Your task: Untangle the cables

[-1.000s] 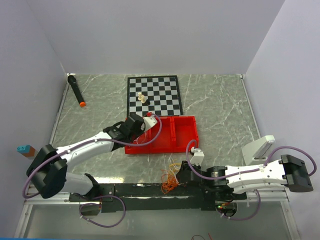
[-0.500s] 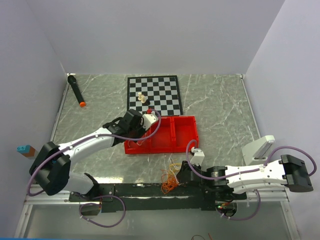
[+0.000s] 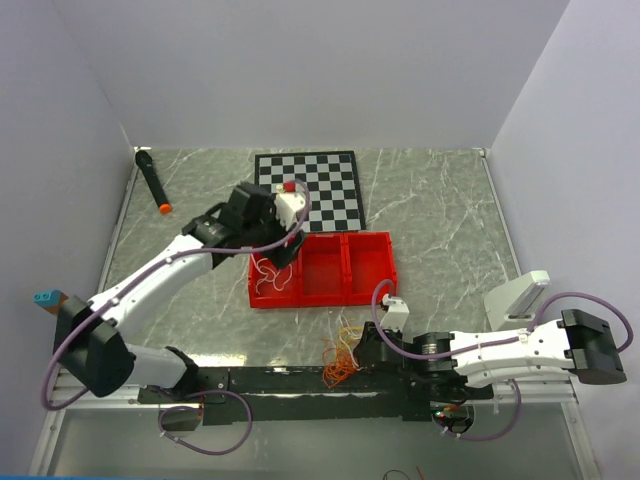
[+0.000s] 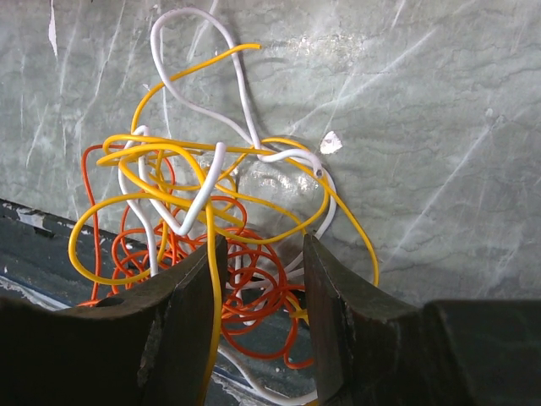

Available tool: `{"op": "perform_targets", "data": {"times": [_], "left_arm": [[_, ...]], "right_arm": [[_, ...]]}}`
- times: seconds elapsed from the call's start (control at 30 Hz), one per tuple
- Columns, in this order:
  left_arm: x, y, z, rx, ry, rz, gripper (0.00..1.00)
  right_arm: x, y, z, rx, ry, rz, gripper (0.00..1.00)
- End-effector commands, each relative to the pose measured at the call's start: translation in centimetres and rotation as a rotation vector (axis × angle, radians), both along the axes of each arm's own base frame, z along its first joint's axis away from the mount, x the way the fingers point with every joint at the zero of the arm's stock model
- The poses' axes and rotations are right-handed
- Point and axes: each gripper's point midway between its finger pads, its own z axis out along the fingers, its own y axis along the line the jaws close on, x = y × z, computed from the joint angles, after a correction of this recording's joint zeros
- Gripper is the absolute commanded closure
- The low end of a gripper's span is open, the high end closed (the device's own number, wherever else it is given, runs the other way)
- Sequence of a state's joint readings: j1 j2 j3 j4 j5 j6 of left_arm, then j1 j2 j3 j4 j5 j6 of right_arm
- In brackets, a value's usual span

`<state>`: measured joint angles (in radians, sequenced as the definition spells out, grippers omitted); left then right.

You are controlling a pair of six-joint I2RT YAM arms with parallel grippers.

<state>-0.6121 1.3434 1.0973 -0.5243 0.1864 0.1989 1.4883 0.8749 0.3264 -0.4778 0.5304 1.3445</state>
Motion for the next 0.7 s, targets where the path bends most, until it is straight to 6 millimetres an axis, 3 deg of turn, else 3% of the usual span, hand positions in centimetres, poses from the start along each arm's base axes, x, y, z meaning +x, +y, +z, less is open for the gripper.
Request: {"op": "perform_targets", "data": {"times": [0.0, 0.2, 0.27, 0.33, 0.43, 0.5, 0.6, 0.67], "left_arm": [[-1.2, -2.7, 6.8, -0.198, -0.032, -0.081, 0.12], [0.4, -2.8, 5.4, -0.171, -0.061, -0.047, 0.25], [-1.4, -3.4, 5.8, -0.196, -0.028, -0.126, 0.32], [-4.3, -4.3, 5.8, -0.211, -0.017, -0.246, 0.33], [-9.3, -5.5, 3.0, -0.149, 0.023, -0.402, 0.32], [-11.6, -5.8, 0.6, -0.124, 0.087, -0.452, 0.31], [-13.7, -6.5, -1.4, -0.085, 0.119, -0.522, 0.31], [-14.3, -7.4, -1.7, -0.071, 0.115, -0.558, 0.30]], "right_arm": [[0.0, 0.5, 0.3, 0.011, -0.009, 0.008, 0.51], [0.0, 0.7, 1.0, 0.014, -0.011, 0.008, 0.52], [0.0, 0.6, 1.2, 0.013, -0.013, 0.010, 0.52], [0.1, 0.6, 1.5, 0.018, -0.019, 0.016, 0.52], [0.0, 0.9, 2.3, 0.024, -0.031, 0.039, 0.53], [0.0, 0.9, 2.7, 0.017, -0.029, 0.044, 0.53], [-0.2, 0.4, 3.3, 0.000, -0.017, 0.037, 0.54], [-0.4, 0.2, 3.8, 0.014, -0.013, 0.036, 0.54]]}}
